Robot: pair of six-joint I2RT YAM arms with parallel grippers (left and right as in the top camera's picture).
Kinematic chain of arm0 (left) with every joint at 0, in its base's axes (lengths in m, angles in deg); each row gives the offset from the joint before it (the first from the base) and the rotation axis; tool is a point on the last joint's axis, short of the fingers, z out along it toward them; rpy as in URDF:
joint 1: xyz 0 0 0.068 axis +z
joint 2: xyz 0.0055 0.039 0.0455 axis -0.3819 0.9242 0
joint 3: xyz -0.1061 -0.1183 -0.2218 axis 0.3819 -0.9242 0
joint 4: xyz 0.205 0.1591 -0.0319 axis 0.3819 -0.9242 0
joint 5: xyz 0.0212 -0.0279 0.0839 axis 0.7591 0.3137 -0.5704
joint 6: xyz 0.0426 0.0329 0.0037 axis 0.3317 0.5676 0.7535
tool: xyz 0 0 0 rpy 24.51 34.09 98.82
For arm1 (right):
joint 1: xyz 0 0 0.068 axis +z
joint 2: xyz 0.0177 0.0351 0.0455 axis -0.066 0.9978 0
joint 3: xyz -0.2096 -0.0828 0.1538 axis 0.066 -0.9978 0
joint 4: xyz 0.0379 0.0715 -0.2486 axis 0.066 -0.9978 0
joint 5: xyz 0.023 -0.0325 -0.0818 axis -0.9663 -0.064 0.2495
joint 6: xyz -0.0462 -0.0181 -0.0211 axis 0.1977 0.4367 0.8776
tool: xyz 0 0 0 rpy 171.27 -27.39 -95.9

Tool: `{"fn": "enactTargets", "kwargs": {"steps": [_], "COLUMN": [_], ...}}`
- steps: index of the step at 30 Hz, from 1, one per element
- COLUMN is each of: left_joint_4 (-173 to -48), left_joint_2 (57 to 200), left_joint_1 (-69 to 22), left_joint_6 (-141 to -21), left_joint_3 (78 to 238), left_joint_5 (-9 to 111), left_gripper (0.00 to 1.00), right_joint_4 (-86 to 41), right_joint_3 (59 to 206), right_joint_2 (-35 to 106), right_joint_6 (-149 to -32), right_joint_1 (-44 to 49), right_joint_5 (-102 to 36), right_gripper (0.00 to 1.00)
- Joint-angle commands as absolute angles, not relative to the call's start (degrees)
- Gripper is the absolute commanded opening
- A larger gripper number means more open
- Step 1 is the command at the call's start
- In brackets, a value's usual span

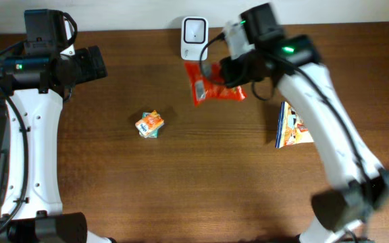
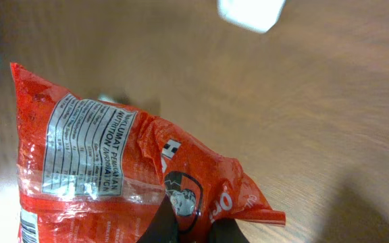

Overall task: Scan the item barcode
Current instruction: 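Lift the red bag up to the white scanner, then hold the red bag barcode in front of the scanner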

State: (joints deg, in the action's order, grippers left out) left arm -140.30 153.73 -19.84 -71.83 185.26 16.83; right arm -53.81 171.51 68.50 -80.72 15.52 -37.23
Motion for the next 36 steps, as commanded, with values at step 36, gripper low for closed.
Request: {"fn": "enactTargets", "kwargs": {"steps": [36], "left_joint_4": [-140.23], "left_joint_2": [153.88], "left_joint_1": [-19.77], "left_joint_6": [-71.53], "left_joint_3": [185.05], "left_joint_5": [17.03], "left_gripper": [0.99], "right_joint_4": [0.41], "right_joint_3": [184.45], "right_joint_2": [92.56], "right_joint_6": [-45.14], "right_joint_1": [27.70], "right_joint_5": [37.76], "right_gripper": [0.04]}}
